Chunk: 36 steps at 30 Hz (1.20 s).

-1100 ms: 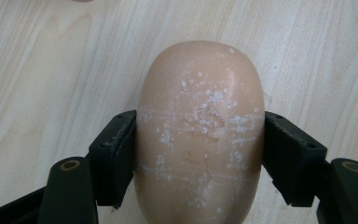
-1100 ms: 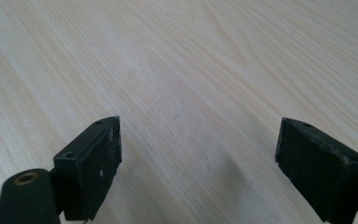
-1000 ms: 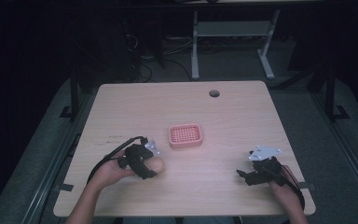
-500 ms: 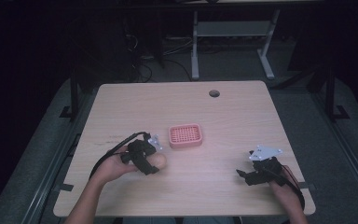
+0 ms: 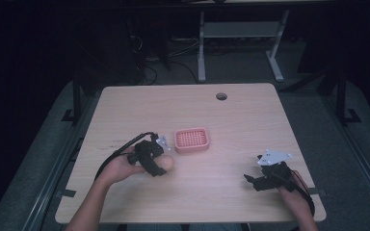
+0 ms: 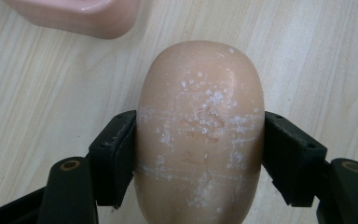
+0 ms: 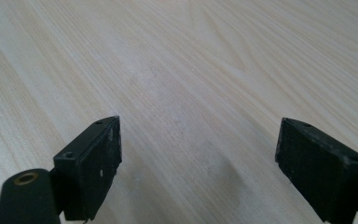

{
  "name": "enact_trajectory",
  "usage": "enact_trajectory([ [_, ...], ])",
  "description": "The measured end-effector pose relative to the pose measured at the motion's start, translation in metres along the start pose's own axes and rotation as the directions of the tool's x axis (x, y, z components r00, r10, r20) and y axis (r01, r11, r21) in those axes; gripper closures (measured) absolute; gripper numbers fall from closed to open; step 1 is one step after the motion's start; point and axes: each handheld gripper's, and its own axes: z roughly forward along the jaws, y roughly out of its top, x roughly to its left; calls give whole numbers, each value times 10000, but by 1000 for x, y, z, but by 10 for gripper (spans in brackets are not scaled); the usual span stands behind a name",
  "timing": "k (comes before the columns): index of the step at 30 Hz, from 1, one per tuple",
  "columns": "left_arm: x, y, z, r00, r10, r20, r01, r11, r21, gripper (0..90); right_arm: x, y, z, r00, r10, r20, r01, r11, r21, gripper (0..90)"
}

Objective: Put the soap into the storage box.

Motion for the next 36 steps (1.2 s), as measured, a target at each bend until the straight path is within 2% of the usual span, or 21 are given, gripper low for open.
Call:
enact_trajectory([
  [28,15,22,-3,10000,19,39,-19,10000,-33,314,0,0,0,10000,53,-60,-53,10000,-1,138],
  [36,17,36,-3,9997,228,41,-228,9997,12,314,1,0,0,9999,132,-88,-133,9999,-33,138],
])
